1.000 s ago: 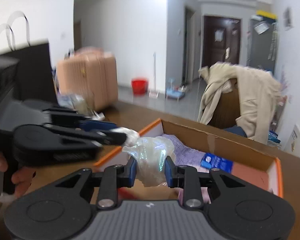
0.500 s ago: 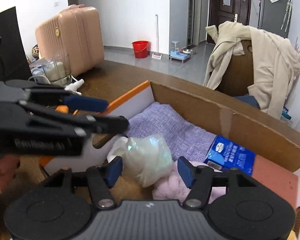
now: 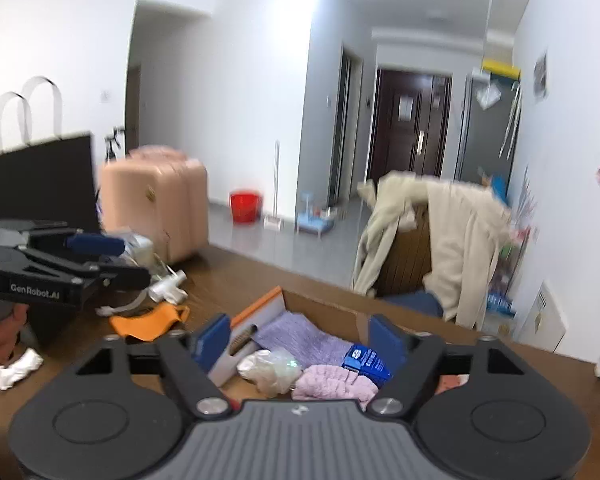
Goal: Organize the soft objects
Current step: 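Withdraw both grippers from the box toward the blue fuzzy plush, then close both grippers on the blue fuzzy plush toy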
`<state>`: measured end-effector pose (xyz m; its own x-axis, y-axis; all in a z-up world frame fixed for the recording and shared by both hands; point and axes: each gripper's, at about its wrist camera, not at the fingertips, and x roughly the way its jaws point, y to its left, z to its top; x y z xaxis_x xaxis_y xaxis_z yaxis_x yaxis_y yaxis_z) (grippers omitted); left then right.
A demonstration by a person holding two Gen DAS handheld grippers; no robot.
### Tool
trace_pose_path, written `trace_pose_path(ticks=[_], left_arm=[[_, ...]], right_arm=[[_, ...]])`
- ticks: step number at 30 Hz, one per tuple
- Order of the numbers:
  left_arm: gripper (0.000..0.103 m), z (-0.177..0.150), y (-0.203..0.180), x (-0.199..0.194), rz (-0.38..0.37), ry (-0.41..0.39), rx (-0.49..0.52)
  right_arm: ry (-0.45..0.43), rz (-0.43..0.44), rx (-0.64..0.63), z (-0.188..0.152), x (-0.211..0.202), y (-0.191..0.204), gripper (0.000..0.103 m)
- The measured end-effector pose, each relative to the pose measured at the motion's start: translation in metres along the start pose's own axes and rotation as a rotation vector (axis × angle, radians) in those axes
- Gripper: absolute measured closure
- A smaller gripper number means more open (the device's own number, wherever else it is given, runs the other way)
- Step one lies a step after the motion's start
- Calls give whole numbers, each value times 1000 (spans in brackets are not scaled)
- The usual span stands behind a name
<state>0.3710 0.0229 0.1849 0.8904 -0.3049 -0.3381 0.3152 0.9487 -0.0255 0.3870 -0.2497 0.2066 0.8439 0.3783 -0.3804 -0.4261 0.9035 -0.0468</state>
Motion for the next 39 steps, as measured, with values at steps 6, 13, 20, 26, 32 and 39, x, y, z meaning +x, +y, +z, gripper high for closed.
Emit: trace_pose_path(ticks=[6, 13, 20, 26, 32, 39], left_arm=[[20, -47, -24, -96, -20, -73, -14], [14, -115, -37, -168, -61, -55, -96], [14, -161, -37, -185, -56, 35, -121], [14, -165, -33, -182, -56, 36, -133], [14, -172, -33, -149, -66, 98, -185], [15, -170, -49, -52, -24, 209, -174]], right_arm=[[-92, -11, 28, -47, -92, 38, 21], [-92, -45, 78, -134, -149, 94, 20], [5, -29, 94, -189, -165, 133, 20], [14, -35, 115, -194, -163, 139, 20], [28, -39, 153, -193, -144, 130, 22], [58, -104, 208, -181, -107, 106, 25]])
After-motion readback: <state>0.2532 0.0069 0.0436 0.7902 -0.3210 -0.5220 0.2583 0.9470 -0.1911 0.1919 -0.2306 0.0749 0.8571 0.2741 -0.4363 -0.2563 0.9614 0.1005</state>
